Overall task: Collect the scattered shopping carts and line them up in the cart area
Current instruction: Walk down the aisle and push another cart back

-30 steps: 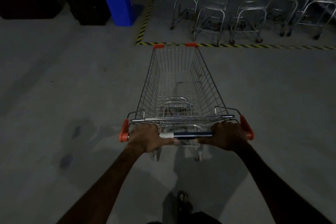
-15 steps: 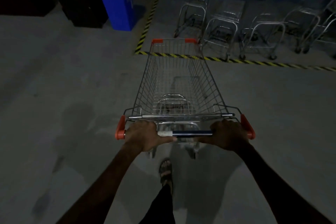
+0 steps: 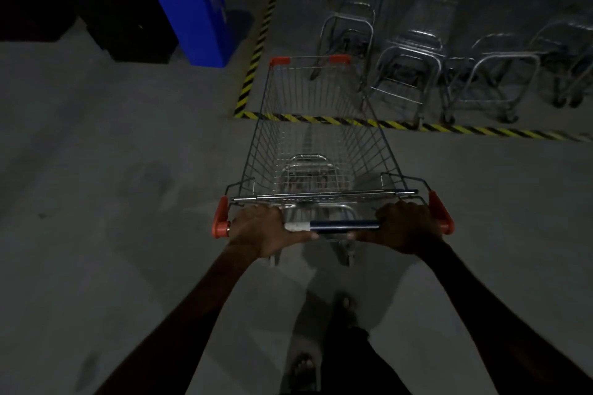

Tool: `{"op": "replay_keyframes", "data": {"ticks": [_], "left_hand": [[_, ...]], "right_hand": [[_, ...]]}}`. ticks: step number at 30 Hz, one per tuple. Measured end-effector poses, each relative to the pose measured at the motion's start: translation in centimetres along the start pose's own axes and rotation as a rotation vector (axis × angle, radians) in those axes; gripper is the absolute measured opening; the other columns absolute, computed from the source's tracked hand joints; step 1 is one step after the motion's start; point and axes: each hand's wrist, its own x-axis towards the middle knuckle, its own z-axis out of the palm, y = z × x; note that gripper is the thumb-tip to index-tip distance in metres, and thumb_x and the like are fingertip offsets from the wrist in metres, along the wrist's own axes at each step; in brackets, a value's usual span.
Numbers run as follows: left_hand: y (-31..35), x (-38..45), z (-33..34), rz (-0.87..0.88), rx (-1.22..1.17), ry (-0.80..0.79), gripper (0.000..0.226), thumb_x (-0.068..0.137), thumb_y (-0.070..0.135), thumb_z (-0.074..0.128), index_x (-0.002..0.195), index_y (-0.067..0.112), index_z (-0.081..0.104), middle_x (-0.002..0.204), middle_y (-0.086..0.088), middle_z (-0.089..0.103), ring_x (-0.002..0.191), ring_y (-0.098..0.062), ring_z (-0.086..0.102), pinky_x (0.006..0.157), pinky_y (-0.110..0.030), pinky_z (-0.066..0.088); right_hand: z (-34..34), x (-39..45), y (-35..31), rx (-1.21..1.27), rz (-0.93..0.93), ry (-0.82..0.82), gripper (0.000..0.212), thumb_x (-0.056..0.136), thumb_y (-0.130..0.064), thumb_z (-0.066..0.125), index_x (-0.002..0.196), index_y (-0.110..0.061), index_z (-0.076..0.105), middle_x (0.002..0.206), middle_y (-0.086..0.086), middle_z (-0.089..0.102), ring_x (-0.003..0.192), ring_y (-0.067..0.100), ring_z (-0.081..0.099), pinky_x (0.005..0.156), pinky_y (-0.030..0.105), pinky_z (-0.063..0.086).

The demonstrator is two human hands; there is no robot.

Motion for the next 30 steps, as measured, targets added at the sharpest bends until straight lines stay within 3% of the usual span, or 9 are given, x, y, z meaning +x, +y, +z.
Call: {"op": "replay_keyframes", "data": {"ticks": [5, 12, 14, 16, 18, 22, 26, 30], "left_hand": [[-1.9, 11.5, -2.4, -0.034, 0.027, 0.02, 0.1, 0.052, 0.115, 0.022, 0.07, 0.024, 0.061, 0.072, 0.007, 0.06, 0.075, -0.017, 0.065, 0.067, -0.029, 0.041], [-5.0, 27.7, -7.0, -0.084, 0.032, 0.014, 0.095, 0.057, 0.115, 0.029, 0.064, 0.024, 0.056, 0.07, 0.005, 0.055, 0.077, -0.019, 0.065, 0.069, -0.031, 0.043], [-6.2, 32.1, -8.1, -0.094, 0.028, 0.015, 0.094, 0.057, 0.114, 0.028, 0.062, 0.024, 0.054, 0.071, 0.005, 0.057, 0.08, -0.02, 0.069, 0.068, -0.03, 0.043], [-7.5, 36.2, -8.9, -0.104, 0.022, 0.021, 0.094, 0.058, 0.114, 0.029, 0.062, 0.024, 0.056, 0.07, 0.006, 0.058, 0.079, -0.018, 0.07, 0.067, -0.029, 0.041], [-8.6, 39.7, -9.6, -0.109, 0.027, 0.022, 0.094, 0.058, 0.114, 0.029, 0.062, 0.024, 0.056, 0.073, 0.004, 0.064, 0.08, -0.018, 0.07, 0.067, -0.029, 0.04], [-11.3, 47.1, -10.9, -0.104, 0.093, 0.057, 0.093, 0.06, 0.113, 0.032, 0.066, 0.023, 0.055, 0.086, -0.001, 0.076, 0.088, -0.02, 0.073, 0.069, -0.031, 0.041], [-14.4, 54.6, -12.4, -0.093, 0.121, 0.067, 0.093, 0.062, 0.112, 0.031, 0.067, 0.023, 0.059, 0.085, 0.001, 0.076, 0.087, -0.018, 0.073, 0.07, -0.031, 0.038], [-18.4, 62.5, -14.3, -0.102, 0.076, 0.064, 0.095, 0.059, 0.112, 0.028, 0.07, 0.024, 0.062, 0.088, -0.001, 0.076, 0.089, -0.02, 0.073, 0.074, -0.032, 0.046]], "right_hand": [[-2.3, 11.9, 2.7, -0.032, -0.031, 0.032, 0.109, 0.048, -0.111, 0.014, 0.078, -0.025, 0.074, 0.081, -0.004, 0.073, 0.085, 0.017, 0.072, 0.08, 0.031, 0.054], [-6.7, 29.1, 5.9, -0.03, -0.087, 0.007, 0.098, 0.06, -0.108, 0.031, 0.086, -0.024, 0.075, 0.093, -0.001, 0.076, 0.096, 0.021, 0.072, 0.086, 0.033, 0.052], [-7.2, 33.9, 6.4, -0.024, -0.094, 0.038, 0.109, 0.055, -0.112, 0.019, 0.089, -0.025, 0.074, 0.097, 0.001, 0.076, 0.1, 0.024, 0.072, 0.088, 0.034, 0.052], [-7.7, 38.3, 7.1, -0.042, -0.102, 0.065, 0.128, 0.04, -0.113, -0.008, 0.086, -0.025, 0.072, 0.095, 0.003, 0.076, 0.097, 0.025, 0.072, 0.084, 0.034, 0.052], [-8.1, 42.2, 7.4, -0.008, -0.107, 0.067, 0.13, 0.034, -0.111, -0.02, 0.077, -0.024, 0.067, 0.09, 0.004, 0.075, 0.094, 0.026, 0.072, 0.08, 0.033, 0.05], [-9.1, 50.3, 8.3, 0.014, -0.136, 0.08, 0.116, 0.038, -0.112, -0.017, 0.065, -0.024, 0.054, 0.08, -0.002, 0.072, 0.084, 0.021, 0.071, 0.069, 0.029, 0.038], [-10.4, 58.4, 8.1, -0.015, -0.142, 0.112, 0.124, 0.047, -0.113, -0.01, 0.069, -0.022, 0.072, 0.068, -0.003, 0.068, 0.075, 0.021, 0.07, 0.077, 0.031, 0.053], [-13.3, 66.4, 7.1, 0.014, -0.101, 0.093, 0.143, 0.032, -0.108, -0.025, 0.087, -0.023, 0.075, 0.091, 0.003, 0.076, 0.094, 0.026, 0.073, 0.079, 0.034, 0.051]]}}
